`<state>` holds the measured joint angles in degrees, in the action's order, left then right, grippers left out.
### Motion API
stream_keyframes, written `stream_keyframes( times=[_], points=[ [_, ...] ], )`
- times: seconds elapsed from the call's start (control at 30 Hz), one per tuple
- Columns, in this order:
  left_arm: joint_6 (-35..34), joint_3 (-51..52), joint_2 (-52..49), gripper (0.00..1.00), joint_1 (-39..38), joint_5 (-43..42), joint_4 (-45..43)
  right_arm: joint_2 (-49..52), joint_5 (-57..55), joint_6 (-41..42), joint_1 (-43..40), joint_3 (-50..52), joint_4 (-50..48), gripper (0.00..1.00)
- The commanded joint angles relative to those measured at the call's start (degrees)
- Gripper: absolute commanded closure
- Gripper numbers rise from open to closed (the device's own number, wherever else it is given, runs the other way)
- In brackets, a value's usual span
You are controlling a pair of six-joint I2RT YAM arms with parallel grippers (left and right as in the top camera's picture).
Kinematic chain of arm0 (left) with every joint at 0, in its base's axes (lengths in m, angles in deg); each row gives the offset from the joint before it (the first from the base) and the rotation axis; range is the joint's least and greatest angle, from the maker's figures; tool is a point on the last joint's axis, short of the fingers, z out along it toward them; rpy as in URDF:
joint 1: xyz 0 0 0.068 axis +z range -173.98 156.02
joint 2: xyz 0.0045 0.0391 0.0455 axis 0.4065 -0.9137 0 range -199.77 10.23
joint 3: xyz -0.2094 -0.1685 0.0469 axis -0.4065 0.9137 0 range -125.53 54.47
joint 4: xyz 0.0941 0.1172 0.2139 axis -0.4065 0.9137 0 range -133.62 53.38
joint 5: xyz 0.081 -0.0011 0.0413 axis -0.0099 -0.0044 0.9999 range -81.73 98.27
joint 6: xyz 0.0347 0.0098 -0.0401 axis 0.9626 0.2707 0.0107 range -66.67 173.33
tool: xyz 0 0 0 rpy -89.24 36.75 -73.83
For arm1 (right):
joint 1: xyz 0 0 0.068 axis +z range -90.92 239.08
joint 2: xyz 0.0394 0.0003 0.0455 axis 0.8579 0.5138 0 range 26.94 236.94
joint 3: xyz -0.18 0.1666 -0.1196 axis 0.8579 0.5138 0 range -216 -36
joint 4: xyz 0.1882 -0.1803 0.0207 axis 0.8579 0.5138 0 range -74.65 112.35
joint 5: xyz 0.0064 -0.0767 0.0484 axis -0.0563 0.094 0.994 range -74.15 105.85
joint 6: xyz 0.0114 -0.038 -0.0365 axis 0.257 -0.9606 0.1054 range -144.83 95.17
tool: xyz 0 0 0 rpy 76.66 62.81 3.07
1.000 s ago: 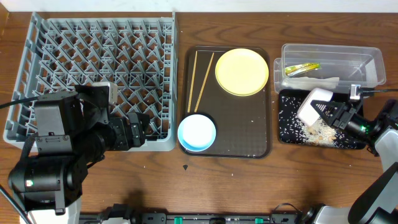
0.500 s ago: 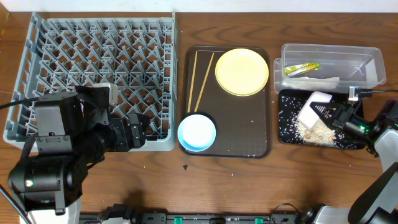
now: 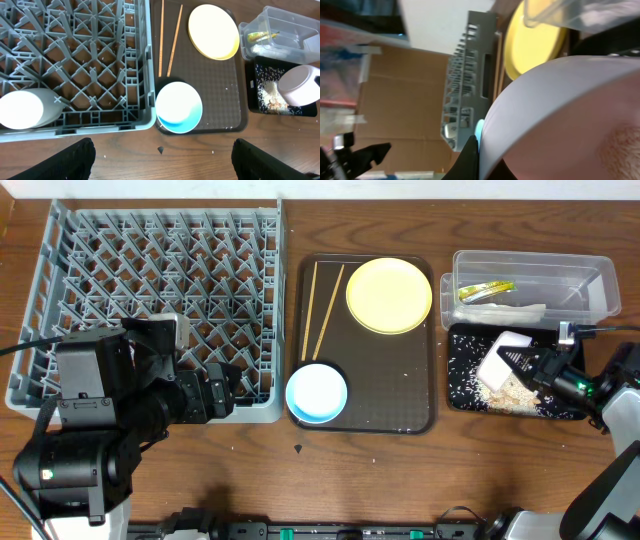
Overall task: Sort waste into correct bins and load items into the dishwasher
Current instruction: 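Tip the pink bowl over the black tray to pour out the rice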
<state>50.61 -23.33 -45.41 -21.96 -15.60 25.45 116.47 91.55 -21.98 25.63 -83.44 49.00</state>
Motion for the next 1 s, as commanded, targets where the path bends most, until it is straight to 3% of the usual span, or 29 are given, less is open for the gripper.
stream_keyframes(
  times=[0.0,0.03,0.07,0.13,0.23,0.33,0.4,0.47,0.53,0.57,0.63,0.67,0.73,0.83,0.9,0.97],
  points=[
    [0.8,-0.3,-0.1,0.12,-0.2,-0.5,0.1,-0.2,2.8,-0.1,0.2,0.0,0.9,0.99],
    [0.8,-0.3,-0.1,0.12,-0.2,-0.5,0.1,-0.2,8.5,-5.0,0.3,0.0,0.8,0.99],
    [0.8,-0.3,-0.1,0.12,-0.2,-0.5,0.1,-0.2,7.0,-4.9,0.3,0.0,0.5,0.99],
    [0.8,-0.3,-0.1,0.12,-0.2,-0.5,0.1,-0.2,-0.4,0.7,0.3,0.0,0.5,0.99],
    [0.8,-0.3,-0.1,0.12,-0.2,-0.6,0.2,-0.2,10.6,-8.9,0.5,0.0,1.7,0.99],
    [0.8,-0.3,-0.1,0.12,-0.2,-0.5,0.3,-0.2,4.0,-1.4,0.5,0.0,0.7,0.99],
    [0.8,-0.3,-0.1,0.12,-0.2,-0.5,0.3,-0.2,9.9,-7.6,0.5,0.0,0.7,0.99],
    [0.8,-0.3,-0.1,0.12,-0.2,-0.6,0.3,-0.2,4.1,-1.3,0.5,0.0,1.0,0.99],
    [0.8,-0.3,-0.1,0.12,-0.2,-0.6,0.3,-0.3,11.0,-7.0,0.5,0.0,2.5,0.99],
    [0.8,-0.3,-0.1,0.12,-0.2,-0.6,0.3,-0.3,9.1,-7.9,0.4,0.0,2.1,0.99],
    [0.8,-0.3,-0.1,0.12,-0.2,-0.6,0.3,-0.3,-2.1,1.4,0.4,0.0,1.4,0.99],
    [0.8,-0.3,-0.1,0.12,-0.2,-0.6,0.1,-0.3,-1.0,2.1,0.4,0.0,1.9,0.99],
    [0.8,-0.3,-0.1,0.12,-0.2,-0.6,0.1,-0.3,8.6,-6.9,0.8,0.0,1.9,0.99],
    [0.8,-0.3,-0.1,0.12,-0.2,-0.6,0.1,-0.3,0.1,0.3,0.8,0.0,1.9,0.99],
    [0.8,-0.3,-0.1,0.12,-0.2,-0.6,0.1,-0.5,8.8,-6.7,0.9,0.0,2.5,0.99],
    [0.8,-0.3,-0.1,0.12,-0.2,-0.6,0.3,-0.5,4.2,-6.0,0.8,0.0,0.9,0.99]
  ],
)
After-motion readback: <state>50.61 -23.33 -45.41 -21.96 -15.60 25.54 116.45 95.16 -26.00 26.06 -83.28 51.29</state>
